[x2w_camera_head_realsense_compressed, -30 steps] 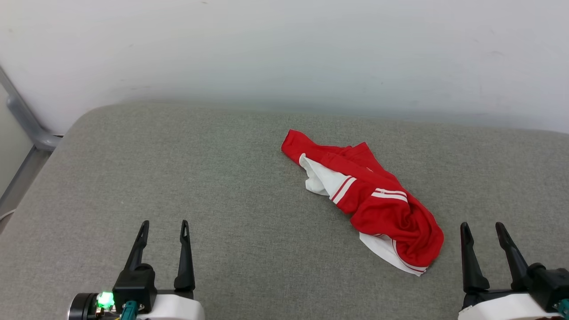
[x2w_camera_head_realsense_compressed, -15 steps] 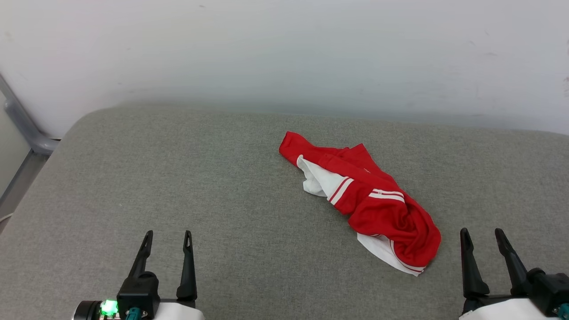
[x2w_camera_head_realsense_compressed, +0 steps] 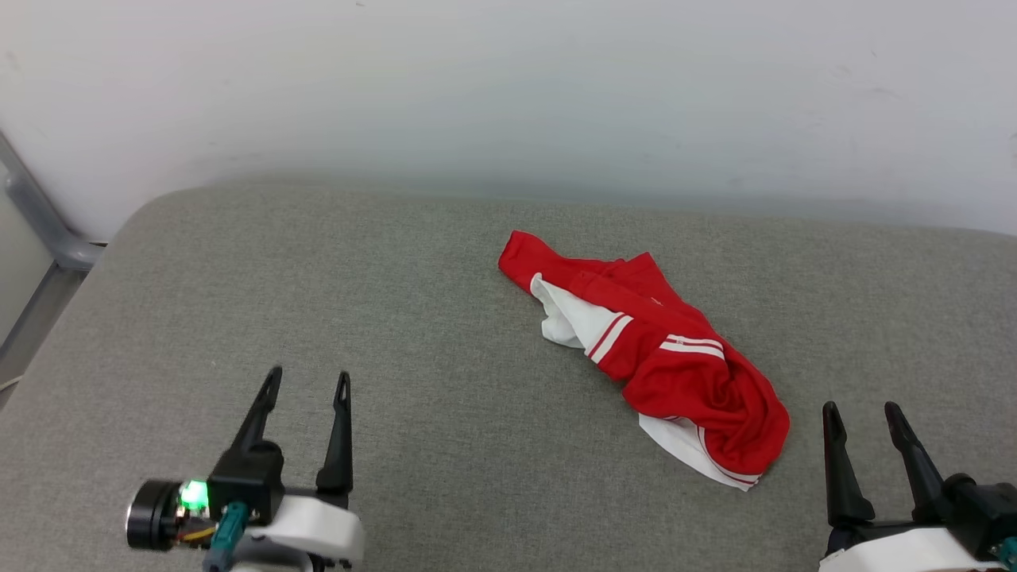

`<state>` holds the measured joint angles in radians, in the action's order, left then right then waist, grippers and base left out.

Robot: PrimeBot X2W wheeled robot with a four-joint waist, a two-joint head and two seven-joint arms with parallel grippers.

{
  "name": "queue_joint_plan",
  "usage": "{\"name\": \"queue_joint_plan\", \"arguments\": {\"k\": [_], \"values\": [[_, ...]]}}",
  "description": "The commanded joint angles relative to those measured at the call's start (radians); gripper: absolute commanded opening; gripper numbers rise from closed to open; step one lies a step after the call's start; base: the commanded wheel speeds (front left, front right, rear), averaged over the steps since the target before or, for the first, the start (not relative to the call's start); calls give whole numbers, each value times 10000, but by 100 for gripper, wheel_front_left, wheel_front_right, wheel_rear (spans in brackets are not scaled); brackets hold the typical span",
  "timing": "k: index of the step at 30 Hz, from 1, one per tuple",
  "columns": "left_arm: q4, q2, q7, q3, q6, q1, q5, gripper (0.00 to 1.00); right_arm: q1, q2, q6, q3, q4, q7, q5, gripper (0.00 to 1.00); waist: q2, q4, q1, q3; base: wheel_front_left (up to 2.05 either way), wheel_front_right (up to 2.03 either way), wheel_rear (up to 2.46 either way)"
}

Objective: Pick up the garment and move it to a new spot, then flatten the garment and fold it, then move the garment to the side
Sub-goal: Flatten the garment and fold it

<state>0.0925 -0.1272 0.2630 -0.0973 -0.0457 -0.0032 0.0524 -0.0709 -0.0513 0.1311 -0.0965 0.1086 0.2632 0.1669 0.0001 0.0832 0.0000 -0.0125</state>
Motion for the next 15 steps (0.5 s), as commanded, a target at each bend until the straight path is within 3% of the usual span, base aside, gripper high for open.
{"name": "queue_joint_plan", "arguments": {"k": [1,10,15], "values": [[5,-80,26,-20,68,-214,-51,100,95,21,-7,4,-22,24,50,100,-1,-14,0,28,0,0,0],[598,-744,26,-444,1283,-3142,-147,100,528,19,-7,93,-188,24,-52,100,-1,-352,0,715,0,0,0],[1730,-1081,-255,-978,1654,-4979,165,100,867,19,-7,93,-278,24,-66,100,-1,-715,0,1318,0,0,0]]}}
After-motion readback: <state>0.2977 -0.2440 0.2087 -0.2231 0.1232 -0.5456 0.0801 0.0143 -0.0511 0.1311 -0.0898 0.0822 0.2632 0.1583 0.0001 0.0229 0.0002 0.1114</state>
